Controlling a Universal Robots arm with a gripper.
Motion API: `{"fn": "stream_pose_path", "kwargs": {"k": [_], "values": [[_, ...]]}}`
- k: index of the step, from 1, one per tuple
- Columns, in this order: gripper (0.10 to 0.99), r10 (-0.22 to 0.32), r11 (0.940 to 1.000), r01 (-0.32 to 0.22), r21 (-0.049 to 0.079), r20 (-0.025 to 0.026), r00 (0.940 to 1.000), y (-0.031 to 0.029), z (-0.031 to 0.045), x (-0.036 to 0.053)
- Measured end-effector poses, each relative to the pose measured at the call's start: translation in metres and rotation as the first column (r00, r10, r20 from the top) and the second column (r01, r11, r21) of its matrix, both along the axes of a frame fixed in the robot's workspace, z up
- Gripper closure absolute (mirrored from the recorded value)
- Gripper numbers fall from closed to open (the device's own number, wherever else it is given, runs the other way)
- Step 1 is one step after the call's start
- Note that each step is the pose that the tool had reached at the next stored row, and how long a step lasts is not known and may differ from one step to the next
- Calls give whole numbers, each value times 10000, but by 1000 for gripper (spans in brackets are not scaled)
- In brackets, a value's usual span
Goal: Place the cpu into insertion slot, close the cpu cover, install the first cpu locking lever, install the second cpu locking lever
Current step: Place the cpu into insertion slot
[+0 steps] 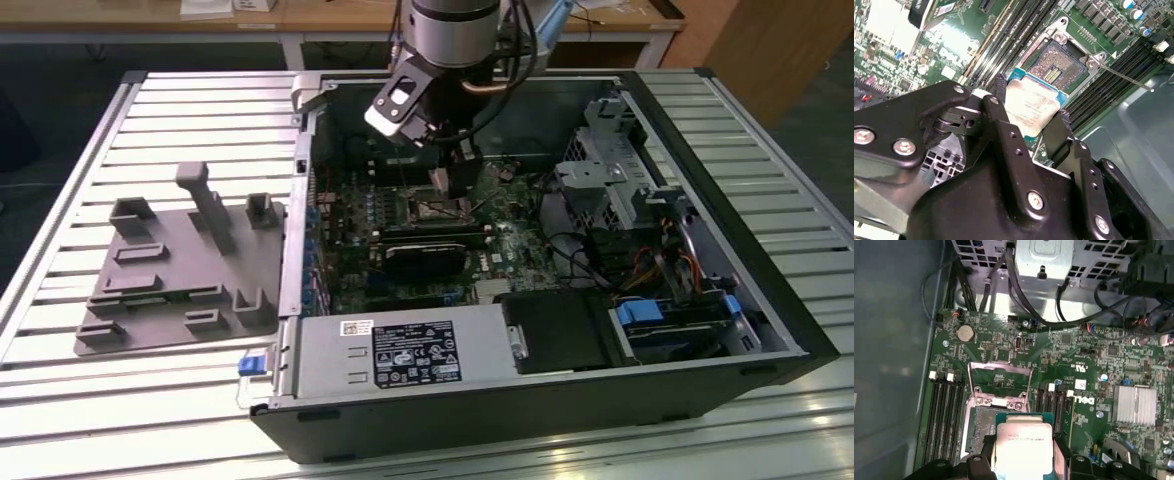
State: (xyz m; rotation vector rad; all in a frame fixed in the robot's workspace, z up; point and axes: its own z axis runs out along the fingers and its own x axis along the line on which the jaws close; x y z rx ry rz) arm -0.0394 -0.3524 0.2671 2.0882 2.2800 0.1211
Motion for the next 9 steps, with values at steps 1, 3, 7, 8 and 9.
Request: {"fn": "stream_pose_path", "kwargs": {"k": [1, 3, 7, 8, 9], "values": [[549, -53, 10000, 53, 0, 0, 10000, 7, -10, -6], [549, -199, 9998, 199, -1, 0, 9998, 18, -33, -12], [549, -519, 9987, 519, -2, 0, 9987, 34, -72, -24], [549, -582, 9983, 582, -2, 0, 9983, 39, -80, -27], [549, -640, 9980, 640, -1, 1, 9980, 45, -89, -32]]}}
